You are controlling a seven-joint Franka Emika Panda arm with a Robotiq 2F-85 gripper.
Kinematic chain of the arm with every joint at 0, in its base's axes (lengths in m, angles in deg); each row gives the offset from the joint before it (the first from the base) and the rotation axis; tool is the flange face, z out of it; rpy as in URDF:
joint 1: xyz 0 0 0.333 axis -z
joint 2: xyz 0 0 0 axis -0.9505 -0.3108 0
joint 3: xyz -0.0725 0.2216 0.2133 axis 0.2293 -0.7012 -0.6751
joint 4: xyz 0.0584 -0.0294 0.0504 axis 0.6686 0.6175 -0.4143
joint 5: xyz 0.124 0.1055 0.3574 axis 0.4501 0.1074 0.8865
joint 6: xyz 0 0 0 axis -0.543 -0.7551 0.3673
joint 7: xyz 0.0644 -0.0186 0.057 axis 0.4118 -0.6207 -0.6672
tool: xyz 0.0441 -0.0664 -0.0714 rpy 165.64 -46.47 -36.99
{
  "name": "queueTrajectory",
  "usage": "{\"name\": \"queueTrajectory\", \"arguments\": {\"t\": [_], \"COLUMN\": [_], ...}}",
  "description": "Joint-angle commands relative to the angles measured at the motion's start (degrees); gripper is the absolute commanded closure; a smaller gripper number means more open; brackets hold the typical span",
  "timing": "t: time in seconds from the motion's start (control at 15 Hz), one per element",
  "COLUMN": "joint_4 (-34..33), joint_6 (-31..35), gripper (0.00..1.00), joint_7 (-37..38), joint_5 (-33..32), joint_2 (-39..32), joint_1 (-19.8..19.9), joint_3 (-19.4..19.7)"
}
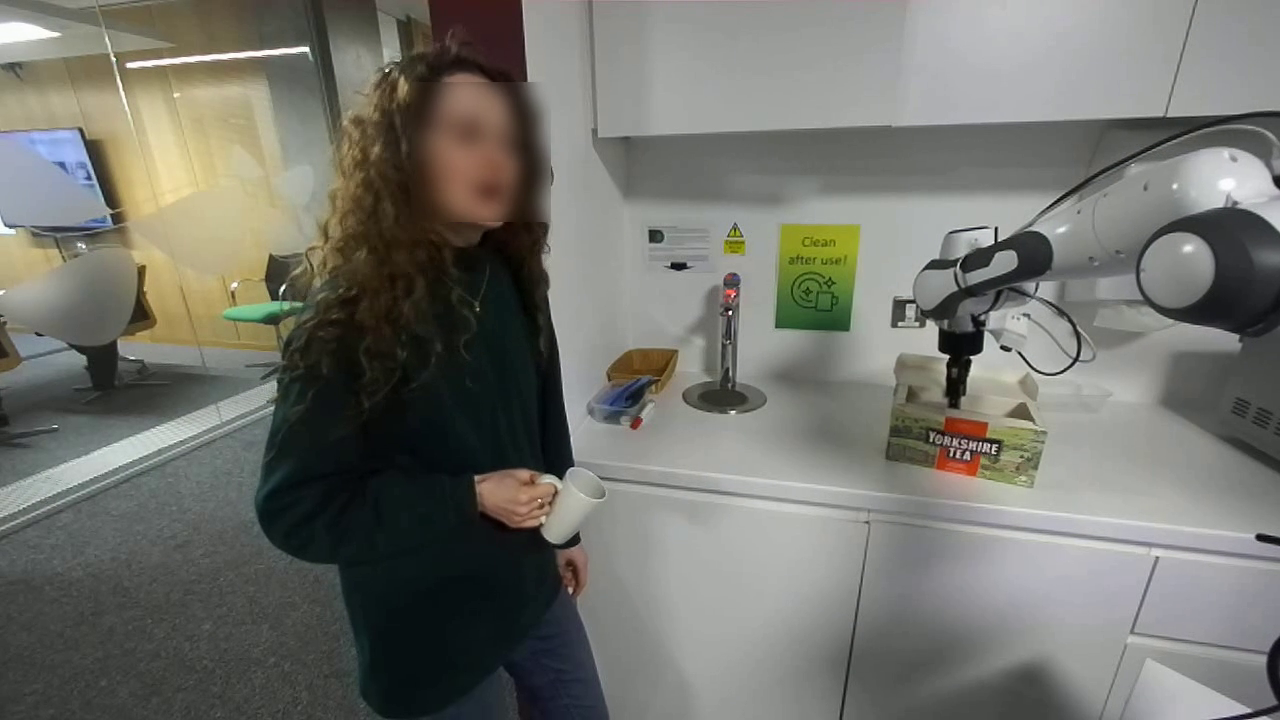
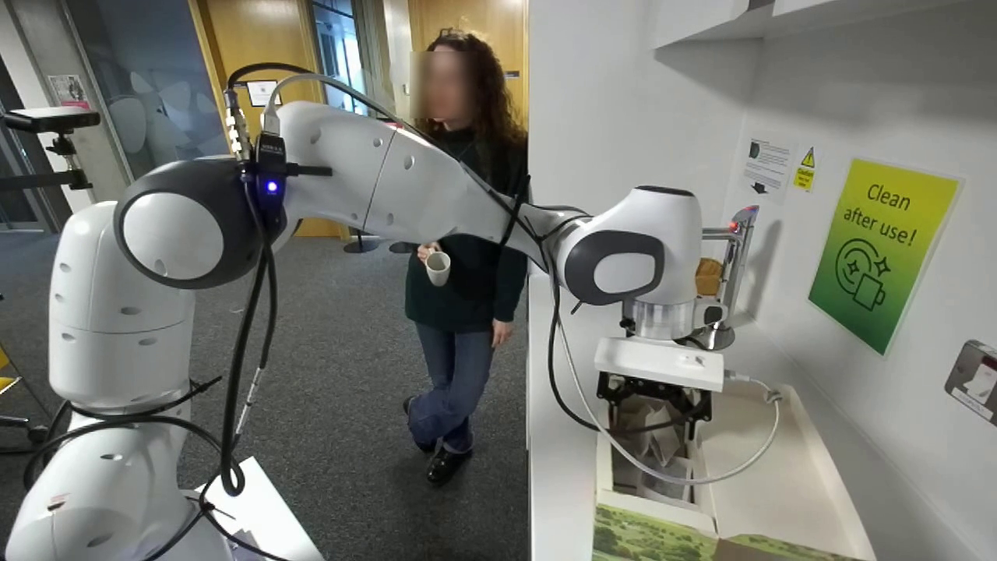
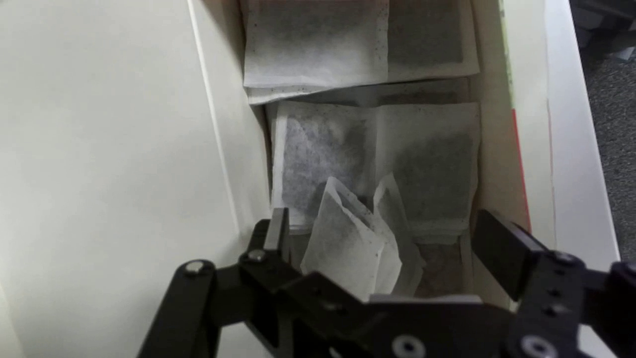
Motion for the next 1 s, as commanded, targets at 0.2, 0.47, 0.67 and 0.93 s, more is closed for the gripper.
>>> {"name": "queueTrajectory", "arguments": {"t": [0.2, 0.47, 0.67, 0.93], "joint_4": [-0.6, -0.8, -1.2, -1.3], "joint_6": [-3.2, -3.7, -3.7, -3.7], "gripper": [0.0, 0.0, 0.0, 0.0], "joint_7": [-2.0, -0.6, -0.3, -0.3], "joint_5": [0.5, -0.8, -0.9, -0.9], "joint_2": [-0.3, -1.0, -1.7, -1.8], "joint_1": [0.5, 0.4, 0.4, 0.5], "joint_3": [-0.3, -0.2, -0.3, -0.3]}}
